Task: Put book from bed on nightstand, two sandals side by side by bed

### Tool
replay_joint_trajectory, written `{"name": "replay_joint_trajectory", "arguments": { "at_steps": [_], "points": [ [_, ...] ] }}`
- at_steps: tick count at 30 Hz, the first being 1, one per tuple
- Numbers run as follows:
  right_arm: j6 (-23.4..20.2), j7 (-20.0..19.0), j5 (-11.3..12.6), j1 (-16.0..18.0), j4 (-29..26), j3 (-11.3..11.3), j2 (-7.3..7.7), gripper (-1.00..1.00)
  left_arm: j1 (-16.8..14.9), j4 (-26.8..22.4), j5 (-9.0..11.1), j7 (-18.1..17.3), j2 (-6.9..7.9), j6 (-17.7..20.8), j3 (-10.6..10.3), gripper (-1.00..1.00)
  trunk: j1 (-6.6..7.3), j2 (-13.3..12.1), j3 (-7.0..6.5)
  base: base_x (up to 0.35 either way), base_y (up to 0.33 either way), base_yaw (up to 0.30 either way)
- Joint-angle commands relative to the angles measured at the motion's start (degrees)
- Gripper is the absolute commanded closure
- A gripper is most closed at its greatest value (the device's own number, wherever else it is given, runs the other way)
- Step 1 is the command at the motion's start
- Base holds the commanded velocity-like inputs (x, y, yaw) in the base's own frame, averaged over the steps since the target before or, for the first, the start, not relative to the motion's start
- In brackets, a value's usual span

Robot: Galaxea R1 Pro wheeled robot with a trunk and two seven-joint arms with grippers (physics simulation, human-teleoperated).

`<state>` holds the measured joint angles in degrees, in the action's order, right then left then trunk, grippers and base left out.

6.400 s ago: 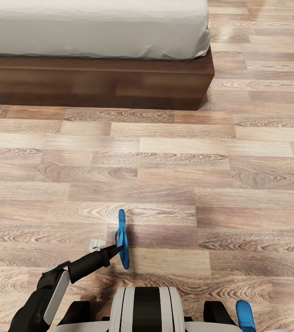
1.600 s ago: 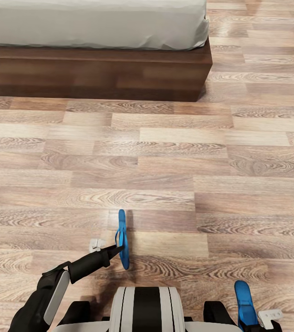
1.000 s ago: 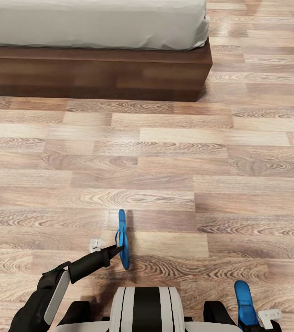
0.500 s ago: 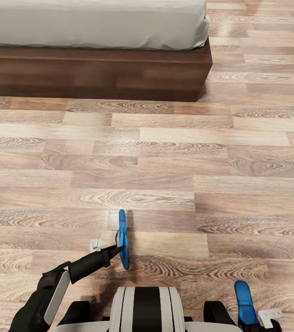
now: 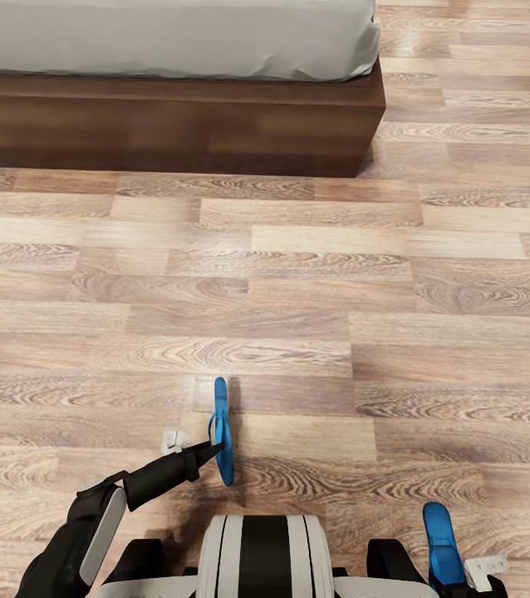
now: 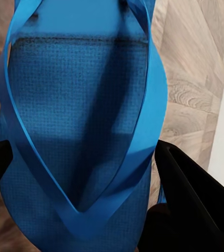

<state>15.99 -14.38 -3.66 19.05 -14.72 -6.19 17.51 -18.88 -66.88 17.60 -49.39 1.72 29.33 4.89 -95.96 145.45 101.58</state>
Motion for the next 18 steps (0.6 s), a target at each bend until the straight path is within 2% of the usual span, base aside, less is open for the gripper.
{"name": "replay_joint_trajectory", "arguments": {
  "at_steps": [1,18],
  "points": [
    [0.2,-0.4,-0.4,0.0,0.0,-0.5,-0.02,-1.00,0.0,0.0,0.4,-0.1,-0.02,0.5,0.0,1.00,0.01,0.0,0.03,0.000,0.000,0.000],
    [0.1,-0.4,-0.3,0.2,-0.2,-0.4,-0.11,-1.00,0.0,0.1,0.3,0.0,-0.34,0.3,0.0,1.00,0.01,0.0,0.03,0.000,0.000,0.000]
  ]
}}
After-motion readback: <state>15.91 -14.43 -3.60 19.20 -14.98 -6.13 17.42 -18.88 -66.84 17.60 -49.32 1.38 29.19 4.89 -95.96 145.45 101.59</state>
